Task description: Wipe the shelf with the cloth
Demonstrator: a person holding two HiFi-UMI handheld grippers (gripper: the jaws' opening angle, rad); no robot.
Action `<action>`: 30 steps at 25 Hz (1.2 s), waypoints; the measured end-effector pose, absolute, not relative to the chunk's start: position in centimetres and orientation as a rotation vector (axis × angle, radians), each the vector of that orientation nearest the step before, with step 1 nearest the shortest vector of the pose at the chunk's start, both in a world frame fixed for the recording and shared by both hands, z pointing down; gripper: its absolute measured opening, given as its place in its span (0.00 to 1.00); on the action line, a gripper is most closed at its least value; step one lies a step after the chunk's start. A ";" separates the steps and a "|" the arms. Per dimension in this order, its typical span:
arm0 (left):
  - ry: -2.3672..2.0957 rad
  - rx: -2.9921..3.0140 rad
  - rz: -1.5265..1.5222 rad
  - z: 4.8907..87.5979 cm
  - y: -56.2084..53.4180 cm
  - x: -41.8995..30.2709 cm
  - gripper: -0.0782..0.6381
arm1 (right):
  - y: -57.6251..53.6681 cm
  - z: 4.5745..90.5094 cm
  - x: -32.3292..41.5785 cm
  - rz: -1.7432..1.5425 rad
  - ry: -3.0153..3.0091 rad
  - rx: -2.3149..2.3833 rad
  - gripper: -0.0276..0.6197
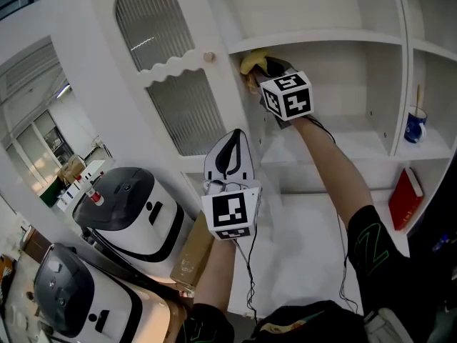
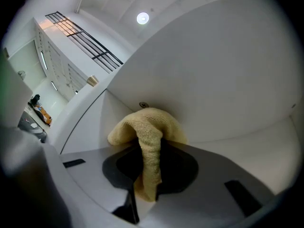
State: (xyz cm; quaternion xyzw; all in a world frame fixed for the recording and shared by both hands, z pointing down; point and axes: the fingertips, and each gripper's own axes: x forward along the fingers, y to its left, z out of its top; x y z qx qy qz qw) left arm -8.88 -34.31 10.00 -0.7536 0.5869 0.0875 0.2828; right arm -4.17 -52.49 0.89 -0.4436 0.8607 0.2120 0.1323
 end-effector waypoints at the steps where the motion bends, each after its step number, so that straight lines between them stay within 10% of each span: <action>1: 1.571 -2.026 0.233 10.2 -34.4 -8.7 0.11 | -52.7 0.7 -4.3 0.615 2.491 -1.294 0.12; 30: 1.544 -2.113 0.228 12.9 -36.1 -6.9 0.11 | -44.7 -1.8 -6.2 0.698 2.417 -0.924 0.11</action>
